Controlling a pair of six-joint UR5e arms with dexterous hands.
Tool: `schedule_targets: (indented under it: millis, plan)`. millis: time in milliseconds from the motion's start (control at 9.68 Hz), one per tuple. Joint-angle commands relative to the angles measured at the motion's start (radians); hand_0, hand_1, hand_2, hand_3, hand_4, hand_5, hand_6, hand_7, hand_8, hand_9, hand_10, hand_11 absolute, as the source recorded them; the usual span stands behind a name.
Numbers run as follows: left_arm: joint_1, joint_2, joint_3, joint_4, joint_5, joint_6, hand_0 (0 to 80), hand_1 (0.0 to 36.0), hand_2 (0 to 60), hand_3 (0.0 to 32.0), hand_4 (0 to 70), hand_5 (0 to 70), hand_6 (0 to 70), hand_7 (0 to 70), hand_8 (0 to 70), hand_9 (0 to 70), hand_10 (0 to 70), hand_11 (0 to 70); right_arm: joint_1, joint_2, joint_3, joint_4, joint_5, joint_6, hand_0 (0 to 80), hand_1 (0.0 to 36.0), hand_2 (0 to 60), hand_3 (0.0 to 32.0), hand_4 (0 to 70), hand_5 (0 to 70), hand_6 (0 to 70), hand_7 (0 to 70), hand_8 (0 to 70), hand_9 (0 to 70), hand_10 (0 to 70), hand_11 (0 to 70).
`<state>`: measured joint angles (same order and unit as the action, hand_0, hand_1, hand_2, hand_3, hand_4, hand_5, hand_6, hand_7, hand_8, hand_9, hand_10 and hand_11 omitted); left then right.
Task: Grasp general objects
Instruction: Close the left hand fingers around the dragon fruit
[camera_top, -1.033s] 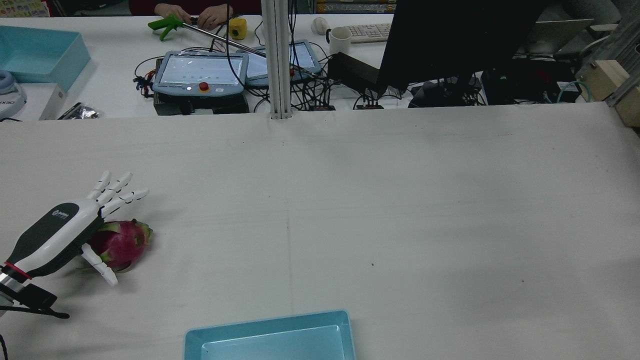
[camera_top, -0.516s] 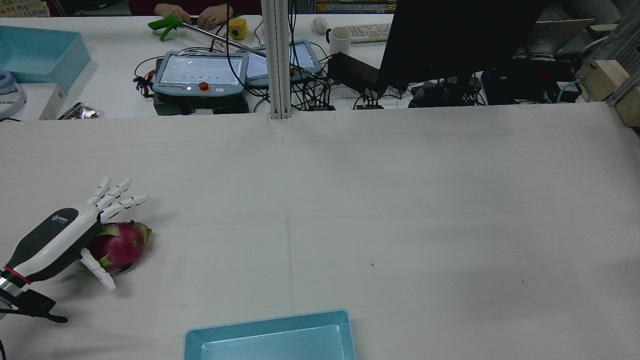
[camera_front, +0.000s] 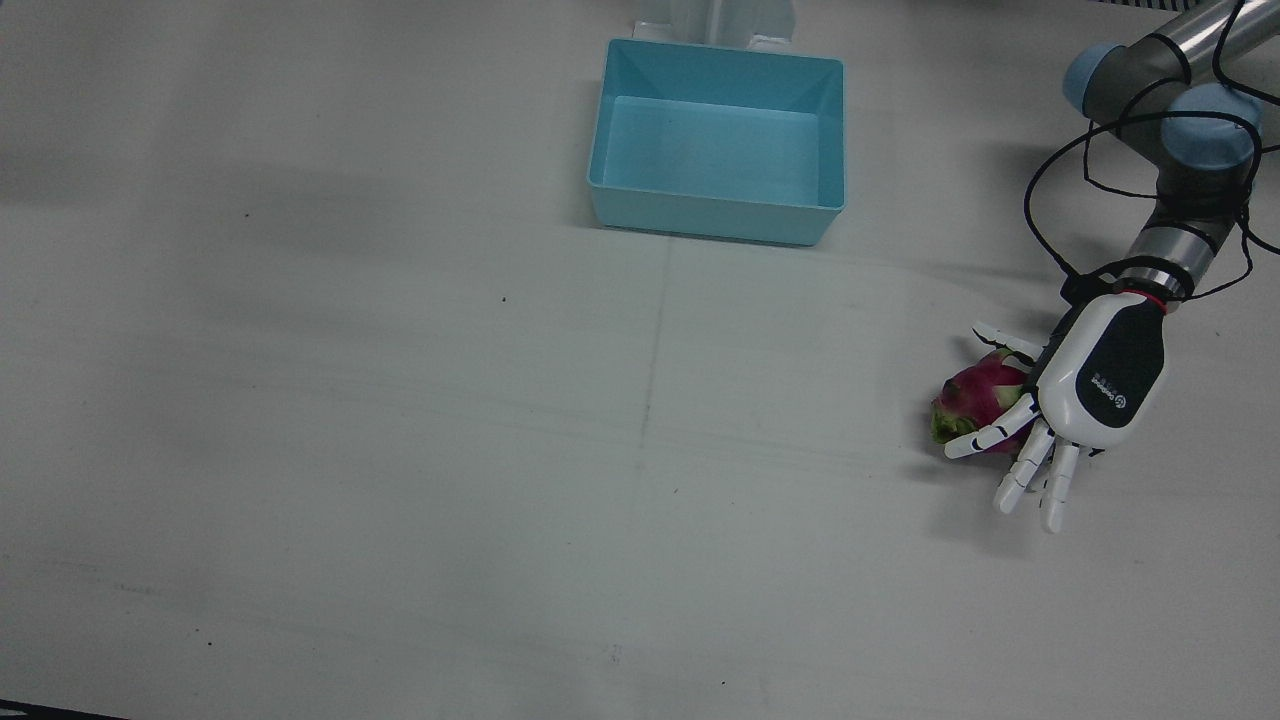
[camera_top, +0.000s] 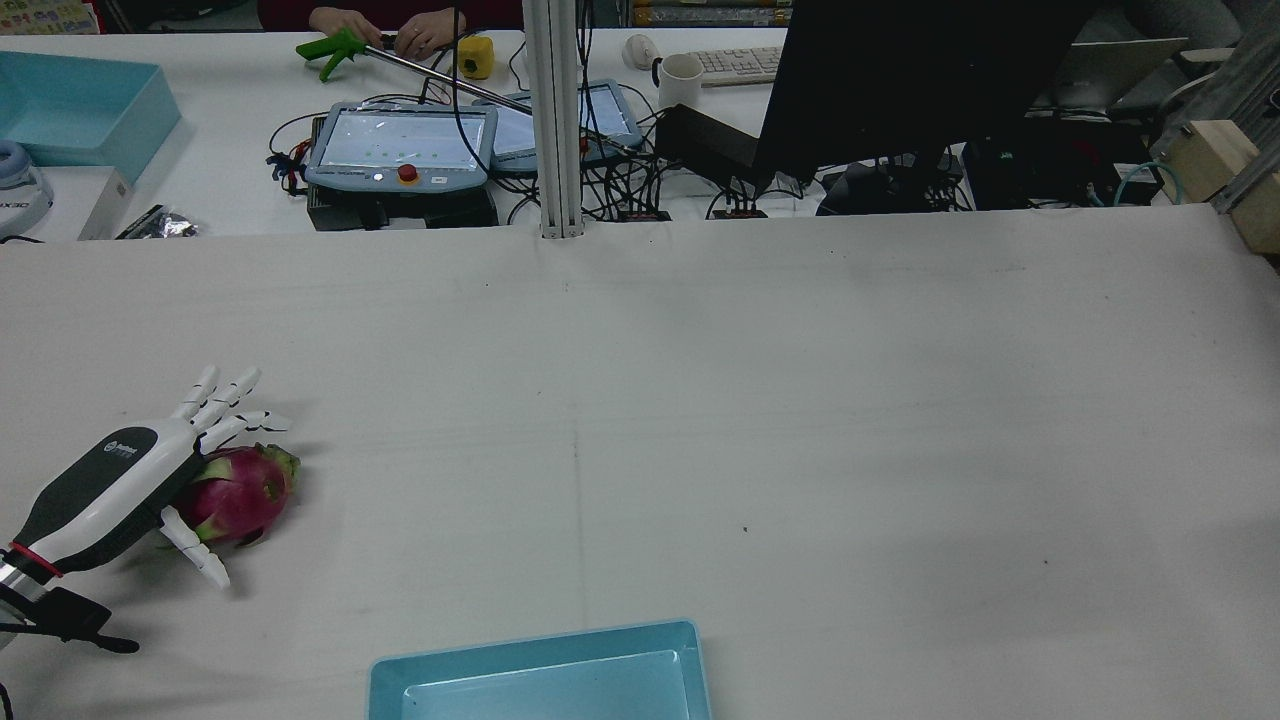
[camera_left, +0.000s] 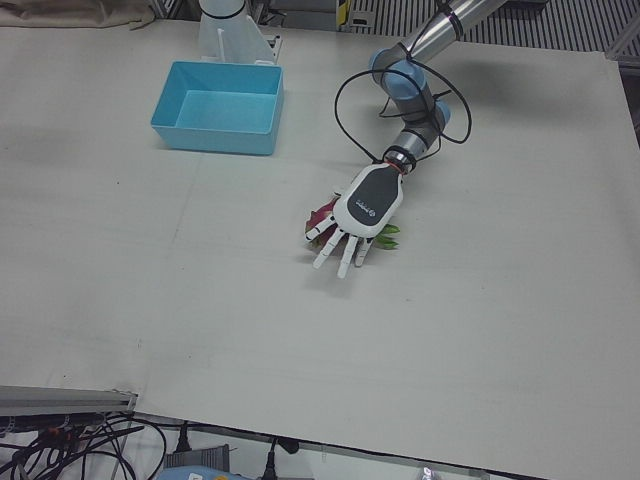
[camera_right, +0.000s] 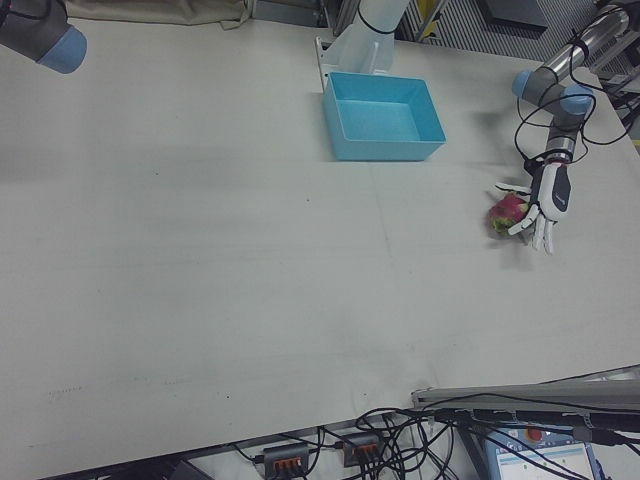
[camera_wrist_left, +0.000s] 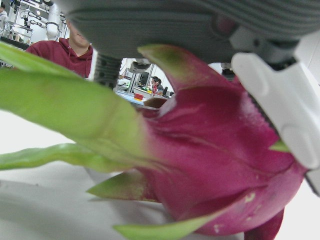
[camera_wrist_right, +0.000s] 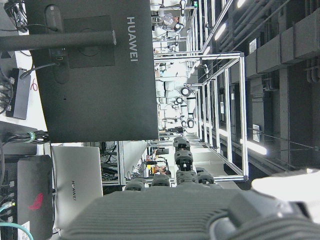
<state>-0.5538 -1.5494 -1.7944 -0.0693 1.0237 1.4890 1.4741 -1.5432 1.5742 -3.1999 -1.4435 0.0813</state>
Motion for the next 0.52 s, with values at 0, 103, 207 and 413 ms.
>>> schedule_targets:
  millis: [0, 103, 207, 413]
  plan:
    - [0.003, 0.0, 0.016, -0.004, -0.02, 0.002, 63.6, 28.5, 0.5, 32.0, 0.0, 35.1, 0.0, 1.0, 0.0, 0.0, 0.0, 0.0, 0.0, 0.0, 0.001, 0.0, 0.0, 0.0, 0.0, 0.0, 0.0, 0.0, 0.0, 0.0, 0.0, 0.0, 0.0, 0.0, 0.0, 0.0]
    - [0.003, 0.0, 0.018, -0.004, -0.021, 0.002, 63.0, 27.8, 0.5, 32.0, 0.0, 34.9, 0.0, 1.4, 0.0, 0.0, 0.0, 0.0, 0.0, 0.0, 0.001, 0.0, 0.0, 0.0, 0.0, 0.0, 0.0, 0.0, 0.0, 0.0, 0.0, 0.0, 0.0, 0.0, 0.0, 0.0]
    - [0.003, 0.0, 0.018, -0.004, -0.021, 0.002, 62.8, 27.8, 2.3, 32.0, 0.0, 34.7, 0.0, 2.9, 0.0, 0.0, 0.0, 0.0, 0.0, 0.0, 0.001, 0.0, 0.0, -0.002, 0.0, 0.0, 0.0, 0.0, 0.0, 0.0, 0.0, 0.0, 0.0, 0.0, 0.0, 0.0]
    - [0.003, 0.0, 0.018, -0.006, -0.021, 0.002, 61.9, 27.9, 7.2, 32.0, 0.0, 41.7, 0.0, 6.9, 0.0, 0.0, 1.0, 4.2, 0.0, 0.0, 0.001, 0.0, 0.0, -0.002, 0.0, 0.0, 0.0, 0.0, 0.0, 0.0, 0.0, 0.0, 0.0, 0.0, 0.0, 0.0]
